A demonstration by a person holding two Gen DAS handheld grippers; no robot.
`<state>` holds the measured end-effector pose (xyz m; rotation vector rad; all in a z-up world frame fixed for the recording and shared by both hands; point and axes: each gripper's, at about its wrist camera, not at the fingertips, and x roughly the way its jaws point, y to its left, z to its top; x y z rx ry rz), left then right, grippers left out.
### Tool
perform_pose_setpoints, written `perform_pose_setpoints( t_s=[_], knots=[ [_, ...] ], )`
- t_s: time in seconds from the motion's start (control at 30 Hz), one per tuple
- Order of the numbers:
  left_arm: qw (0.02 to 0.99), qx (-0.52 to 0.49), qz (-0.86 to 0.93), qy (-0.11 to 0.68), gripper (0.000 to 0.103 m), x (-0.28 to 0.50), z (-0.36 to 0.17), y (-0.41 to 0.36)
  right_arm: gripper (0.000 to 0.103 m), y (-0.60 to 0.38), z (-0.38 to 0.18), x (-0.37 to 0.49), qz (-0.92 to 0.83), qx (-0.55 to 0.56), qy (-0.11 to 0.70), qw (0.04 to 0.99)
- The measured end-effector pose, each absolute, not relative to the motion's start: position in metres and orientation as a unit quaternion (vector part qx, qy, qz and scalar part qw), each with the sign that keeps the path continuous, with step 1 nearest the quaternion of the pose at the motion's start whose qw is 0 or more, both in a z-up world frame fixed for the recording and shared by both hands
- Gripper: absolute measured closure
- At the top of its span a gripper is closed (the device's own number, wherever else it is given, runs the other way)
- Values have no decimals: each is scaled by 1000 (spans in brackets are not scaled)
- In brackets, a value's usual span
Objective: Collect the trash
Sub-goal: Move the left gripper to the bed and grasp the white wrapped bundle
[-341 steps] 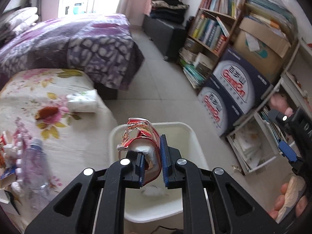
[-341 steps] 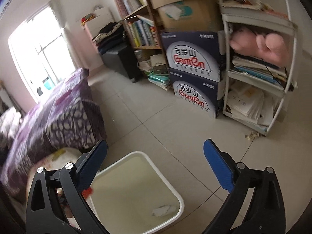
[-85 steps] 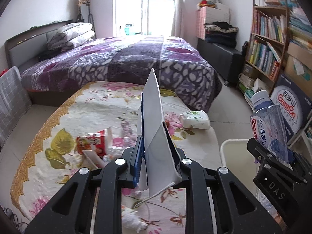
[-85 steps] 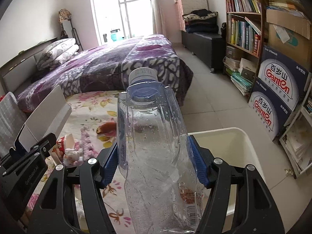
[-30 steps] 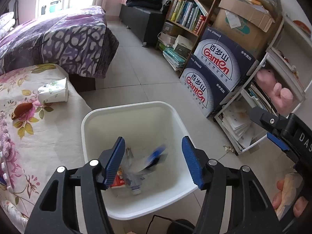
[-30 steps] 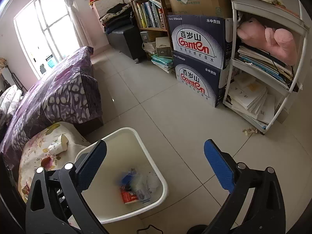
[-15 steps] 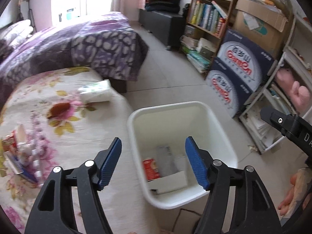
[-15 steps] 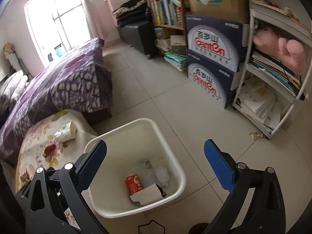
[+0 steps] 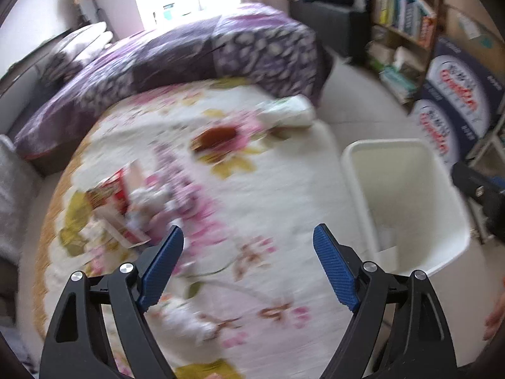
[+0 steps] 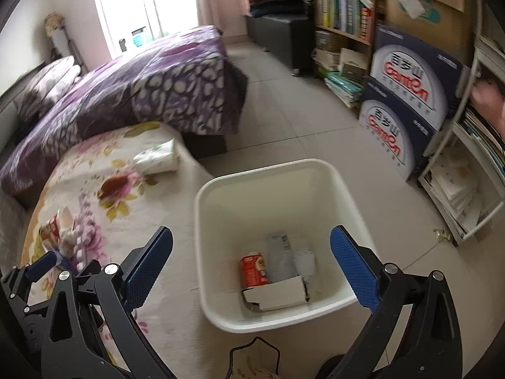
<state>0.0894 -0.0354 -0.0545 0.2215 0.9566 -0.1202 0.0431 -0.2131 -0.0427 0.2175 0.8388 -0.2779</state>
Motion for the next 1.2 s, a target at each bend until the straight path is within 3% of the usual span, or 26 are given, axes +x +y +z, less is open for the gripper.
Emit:
perform_pose_setpoints(
  t_s=[0.23, 0.6, 0.73, 0.87, 1.2],
  knots=[
    [857, 104, 8, 505, 21, 87, -78, 8, 7, -181, -49, 54, -112, 89, 415, 898],
    [792, -16, 45, 608, 21, 94, -122, 55, 7, -152, -58, 70, -89, 94, 431, 893],
    [778, -37, 39, 625, 42, 95, -130, 63, 7, -143, -64, 77, -80, 105, 443, 887],
    [778, -42, 26, 626, 52, 89, -129, 70, 7, -131, -71, 86, -67, 105, 454, 882],
    [786, -101, 51, 608, 56, 83, -108, 146, 7, -76, -89, 112, 9, 98, 466, 879]
  ],
)
